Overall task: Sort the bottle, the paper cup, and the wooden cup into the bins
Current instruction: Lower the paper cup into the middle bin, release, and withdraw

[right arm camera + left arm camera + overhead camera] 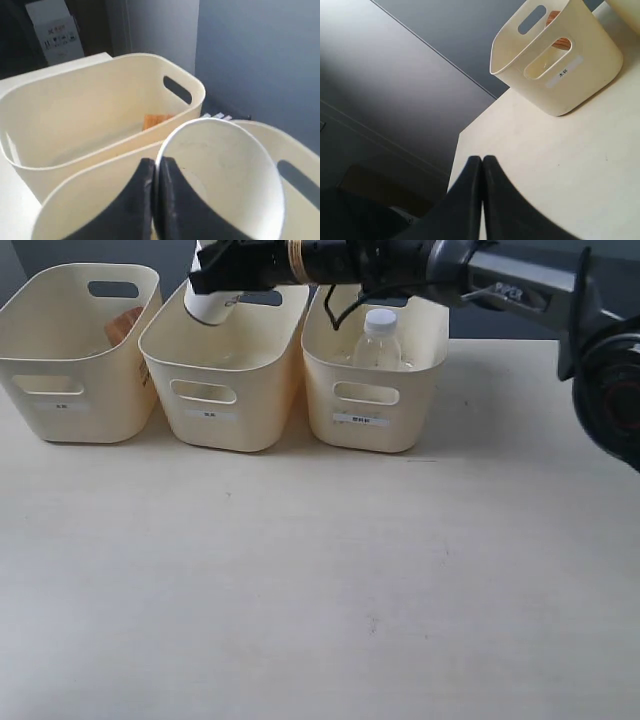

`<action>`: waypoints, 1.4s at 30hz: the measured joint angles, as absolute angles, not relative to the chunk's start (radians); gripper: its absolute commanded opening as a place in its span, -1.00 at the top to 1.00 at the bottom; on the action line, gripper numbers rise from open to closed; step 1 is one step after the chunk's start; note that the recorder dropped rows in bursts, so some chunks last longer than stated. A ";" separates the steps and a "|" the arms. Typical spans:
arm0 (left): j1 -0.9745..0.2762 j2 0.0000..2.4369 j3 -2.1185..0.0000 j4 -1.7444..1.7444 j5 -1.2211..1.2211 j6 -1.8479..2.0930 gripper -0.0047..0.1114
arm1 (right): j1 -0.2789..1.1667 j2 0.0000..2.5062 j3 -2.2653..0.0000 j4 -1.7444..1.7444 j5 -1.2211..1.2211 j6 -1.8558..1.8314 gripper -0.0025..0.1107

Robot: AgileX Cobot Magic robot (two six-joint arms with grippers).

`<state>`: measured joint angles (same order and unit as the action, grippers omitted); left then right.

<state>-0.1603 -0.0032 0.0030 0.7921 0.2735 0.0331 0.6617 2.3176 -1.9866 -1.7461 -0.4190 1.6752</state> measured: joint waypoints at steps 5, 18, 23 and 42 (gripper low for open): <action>-0.160 -0.003 0.003 0.792 0.273 0.033 0.92 | 0.662 2.388 -1.987 -1.746 -0.416 1.675 0.97; -0.160 -0.003 0.003 0.792 0.273 0.033 0.92 | 0.662 2.439 -1.987 -1.746 -0.435 1.659 0.31; -0.160 -0.003 0.003 0.792 0.273 0.033 0.92 | 0.662 2.439 -1.987 -1.746 -0.438 1.657 0.19; -0.160 -0.003 0.003 0.792 0.273 0.033 0.92 | 0.662 2.151 -1.844 -1.744 -0.397 1.655 0.97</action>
